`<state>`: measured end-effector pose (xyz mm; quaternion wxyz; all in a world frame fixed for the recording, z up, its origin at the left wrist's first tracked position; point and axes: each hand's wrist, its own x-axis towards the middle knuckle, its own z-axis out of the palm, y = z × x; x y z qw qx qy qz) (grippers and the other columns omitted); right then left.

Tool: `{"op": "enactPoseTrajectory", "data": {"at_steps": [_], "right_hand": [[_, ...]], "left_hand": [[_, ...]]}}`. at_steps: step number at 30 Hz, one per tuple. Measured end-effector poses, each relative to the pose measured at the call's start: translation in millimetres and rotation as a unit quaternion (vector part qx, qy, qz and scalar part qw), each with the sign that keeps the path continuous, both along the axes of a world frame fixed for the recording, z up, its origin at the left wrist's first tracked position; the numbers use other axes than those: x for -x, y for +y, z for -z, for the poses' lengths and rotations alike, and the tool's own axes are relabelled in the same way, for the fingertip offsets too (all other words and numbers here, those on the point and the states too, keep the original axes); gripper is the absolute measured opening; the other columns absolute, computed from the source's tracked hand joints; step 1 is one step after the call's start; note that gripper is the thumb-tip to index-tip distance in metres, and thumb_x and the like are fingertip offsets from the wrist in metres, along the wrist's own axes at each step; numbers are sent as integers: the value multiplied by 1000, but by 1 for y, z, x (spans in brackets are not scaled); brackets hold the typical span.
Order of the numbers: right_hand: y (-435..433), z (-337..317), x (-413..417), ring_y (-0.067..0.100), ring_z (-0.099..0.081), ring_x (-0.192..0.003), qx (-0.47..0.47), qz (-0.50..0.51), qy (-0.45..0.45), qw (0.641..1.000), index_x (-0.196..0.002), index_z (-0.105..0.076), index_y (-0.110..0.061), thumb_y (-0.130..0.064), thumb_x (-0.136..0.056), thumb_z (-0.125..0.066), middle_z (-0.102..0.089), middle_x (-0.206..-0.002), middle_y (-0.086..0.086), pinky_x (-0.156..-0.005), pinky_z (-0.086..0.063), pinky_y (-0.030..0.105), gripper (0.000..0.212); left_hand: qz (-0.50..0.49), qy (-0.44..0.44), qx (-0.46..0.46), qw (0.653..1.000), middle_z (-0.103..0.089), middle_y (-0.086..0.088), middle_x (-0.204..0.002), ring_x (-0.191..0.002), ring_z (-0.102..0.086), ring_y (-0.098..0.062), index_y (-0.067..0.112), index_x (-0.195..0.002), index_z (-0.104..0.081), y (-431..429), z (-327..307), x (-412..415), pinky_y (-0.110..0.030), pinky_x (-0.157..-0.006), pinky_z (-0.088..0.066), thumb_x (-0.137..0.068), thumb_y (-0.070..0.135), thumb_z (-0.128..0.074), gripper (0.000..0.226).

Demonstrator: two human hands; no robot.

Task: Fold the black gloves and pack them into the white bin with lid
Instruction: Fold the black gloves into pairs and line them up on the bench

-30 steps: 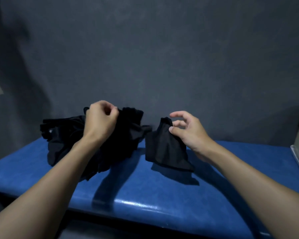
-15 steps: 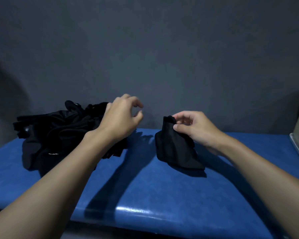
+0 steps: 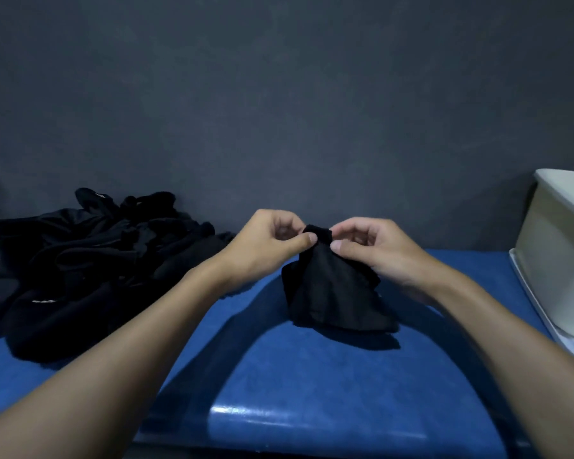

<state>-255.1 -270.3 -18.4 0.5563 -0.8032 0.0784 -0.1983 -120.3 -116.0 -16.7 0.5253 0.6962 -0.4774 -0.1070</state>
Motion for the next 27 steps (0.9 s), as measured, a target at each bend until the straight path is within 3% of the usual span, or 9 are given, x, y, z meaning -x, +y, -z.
{"op": "enactPoseTrajectory", "data": {"at_steps": [4, 8, 10, 13, 15, 18, 22, 27], "right_hand": [[-8, -2, 13, 12, -63, -77, 4, -35, 100, 994, -103, -66, -7, -12, -88, -69, -71, -88, 5, -61, -47, 14, 16], [-8, 1, 17, 16, -59, -73, -100, 48, 27, 993, -98, -62, -13, -4, -86, -70, -64, -84, 4, -58, -46, 26, 16], [-8, 5, 19, 17, -58, -75, -105, 98, 8, 990, -102, -62, -16, -6, -85, -72, -58, -86, 7, -63, -43, 32, 22], [-9, 6, 15, 11, -57, -64, -94, 168, -32, 981, -101, -61, -16, -6, -85, -72, -61, -85, 6, -56, -46, 21, 22], [-12, 8, 13, 11, -59, -69, -49, 220, -46, 973, -101, -60, -14, -8, -86, -71, -63, -88, 4, -61, -46, 16, 19], [-16, 14, 15, 13, -58, -78, 107, 241, 14, 965, -98, -64, -12, -15, -86, -73, -64, -89, 1, -72, -44, 24, 15], [-1, 21, 21, 7, -52, -61, 172, 165, 96, 966, -92, -66, -14, -23, -84, -74, -62, -77, -1, -61, -43, 23, 14], [20, 31, 31, 8, -57, -75, 275, 78, 211, 935, -95, -63, -27, -46, -84, -69, -62, -83, -9, -71, -46, 25, 23]], "left_hand": [[-39, 9, 45, 998, -63, -8, -72, -68, -54, -17, 8, -78, -61, -3, -1, -1, -32, -64, -43, -94, 14, -66, 18], [-64, 5, 46, 997, -61, -7, -70, -61, -50, -13, -3, -82, -60, 1, -1, 7, -21, -52, -40, -95, 17, -64, 24], [-75, 13, 40, 996, -59, -7, -69, -61, -48, -13, -3, -81, -58, 0, 4, 11, -24, -55, -39, -95, 19, -63, 27], [-119, 11, 9, 993, -54, -2, -65, -59, -45, -13, 10, -73, -52, -5, 13, 16, -27, -56, -37, -96, 24, -61, 28], [-161, -10, -36, 986, -53, 0, -65, -60, -48, -16, 14, -76, -49, -8, 21, 18, -30, -57, -39, -95, 27, -58, 26], [-149, -37, -127, 980, -64, -5, -72, -54, -59, -20, 19, -95, -43, -4, 32, 25, -35, -56, -49, -95, 32, -52, 16], [-104, -91, -182, 974, -66, -9, -80, -57, -60, -21, 29, -112, -34, 6, 36, 31, -45, -65, -54, -95, 33, -54, 27], [-53, -143, -209, 966, -69, -13, -87, -65, -62, -24, 29, -108, -46, 14, 32, 32, -42, -71, -54, -93, 26, -58, 19]]}}
